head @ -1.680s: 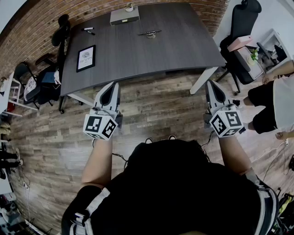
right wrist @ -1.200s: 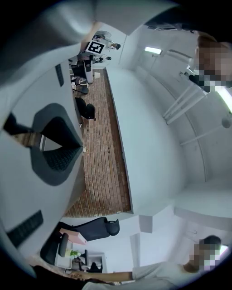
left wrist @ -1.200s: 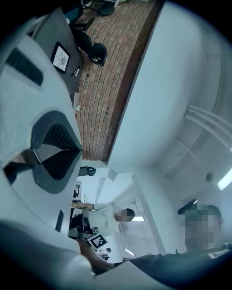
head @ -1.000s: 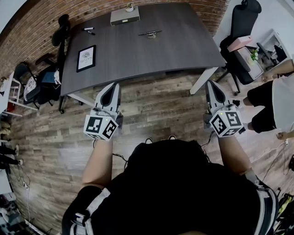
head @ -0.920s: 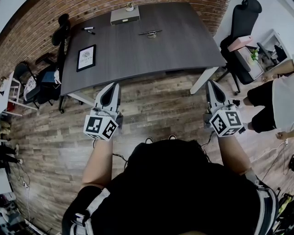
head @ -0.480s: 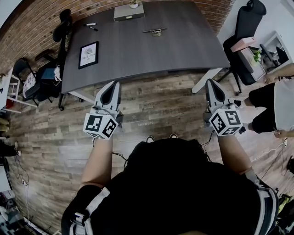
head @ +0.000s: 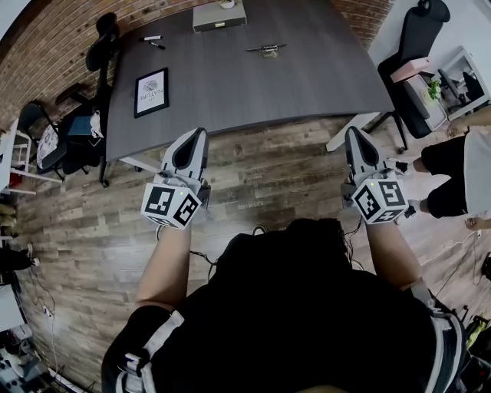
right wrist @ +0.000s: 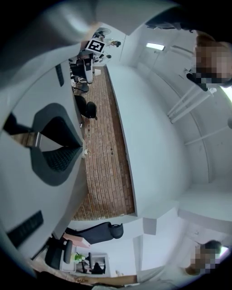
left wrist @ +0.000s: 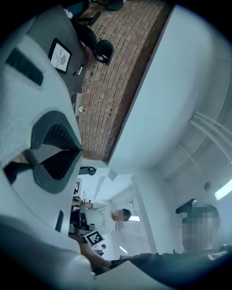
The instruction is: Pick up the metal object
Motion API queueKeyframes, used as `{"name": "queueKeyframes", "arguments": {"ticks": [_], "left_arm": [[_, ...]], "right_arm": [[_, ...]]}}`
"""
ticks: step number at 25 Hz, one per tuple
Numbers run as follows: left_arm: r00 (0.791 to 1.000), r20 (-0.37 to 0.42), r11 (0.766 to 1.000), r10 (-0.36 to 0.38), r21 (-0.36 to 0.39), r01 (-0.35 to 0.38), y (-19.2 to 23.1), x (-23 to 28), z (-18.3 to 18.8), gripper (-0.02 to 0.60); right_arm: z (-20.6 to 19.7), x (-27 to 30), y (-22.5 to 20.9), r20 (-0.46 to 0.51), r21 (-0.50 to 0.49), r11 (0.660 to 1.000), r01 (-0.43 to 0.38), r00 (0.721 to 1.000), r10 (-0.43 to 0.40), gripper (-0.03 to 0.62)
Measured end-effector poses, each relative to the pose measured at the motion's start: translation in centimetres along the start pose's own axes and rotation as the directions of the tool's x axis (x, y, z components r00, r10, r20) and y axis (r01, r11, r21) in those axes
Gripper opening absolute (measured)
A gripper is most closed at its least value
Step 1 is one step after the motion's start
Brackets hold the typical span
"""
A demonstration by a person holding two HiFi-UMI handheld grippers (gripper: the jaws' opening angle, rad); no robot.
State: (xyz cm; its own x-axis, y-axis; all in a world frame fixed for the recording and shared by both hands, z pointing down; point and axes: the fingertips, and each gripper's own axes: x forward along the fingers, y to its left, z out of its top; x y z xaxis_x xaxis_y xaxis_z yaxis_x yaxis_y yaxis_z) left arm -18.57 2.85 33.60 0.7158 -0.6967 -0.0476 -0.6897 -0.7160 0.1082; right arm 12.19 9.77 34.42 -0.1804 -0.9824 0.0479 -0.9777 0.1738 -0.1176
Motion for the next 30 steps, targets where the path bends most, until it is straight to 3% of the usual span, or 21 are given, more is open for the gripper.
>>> {"name": "queueKeyframes", "arguments": {"ticks": [10, 14, 19, 23, 24, 26, 30], "left_arm": [[1.000, -0.020, 1.000, -0.018, -0.024, 0.018, 2.7, 8.0, -2.1, 0.008], [0.999, -0.037, 1.000, 0.004, -0.001, -0.004, 4.4, 13.5, -2.0, 0.008], [0.998, -0.056, 0.999, 0.028, 0.048, -0.026, 6.3, 20.3, -0.9, 0.009], [0.998, -0.061, 0.999, 0.021, 0.030, -0.019, 6.8, 24.2, -0.6, 0.012], [0.997, -0.074, 1.000, 0.007, 0.010, -0.006, 6.8, 24.8, -1.0, 0.044], [0.993, -0.113, 0.999, -0.028, -0.034, 0.024, 6.9, 25.7, -2.1, 0.124], [0.988, -0.131, 0.994, -0.083, -0.082, 0.073, 7.6, 27.1, -3.4, 0.149]], "right_arm": [[-1.3, 6.9, -4.7, -0.023, 0.019, 1.000, -0.006, 1.000, 0.006, -0.002], [-1.2, 12.8, -7.9, -0.032, 0.022, 0.998, -0.060, 0.998, 0.061, 0.007], [-0.4, 20.9, -10.9, -0.062, 0.016, 0.981, -0.191, 0.979, 0.192, 0.027], [-1.5, 26.6, -11.3, -0.136, -0.024, 0.948, -0.319, 0.940, 0.313, 0.087], [-2.3, 27.8, -10.8, -0.171, -0.044, 0.934, -0.356, 0.923, 0.344, 0.110], [-4.2, 30.0, -9.0, -0.248, -0.097, 0.896, -0.433, 0.883, 0.399, 0.144], [-7.3, 34.5, -5.8, -0.354, -0.205, 0.819, -0.536, 0.821, 0.449, 0.170]]}}
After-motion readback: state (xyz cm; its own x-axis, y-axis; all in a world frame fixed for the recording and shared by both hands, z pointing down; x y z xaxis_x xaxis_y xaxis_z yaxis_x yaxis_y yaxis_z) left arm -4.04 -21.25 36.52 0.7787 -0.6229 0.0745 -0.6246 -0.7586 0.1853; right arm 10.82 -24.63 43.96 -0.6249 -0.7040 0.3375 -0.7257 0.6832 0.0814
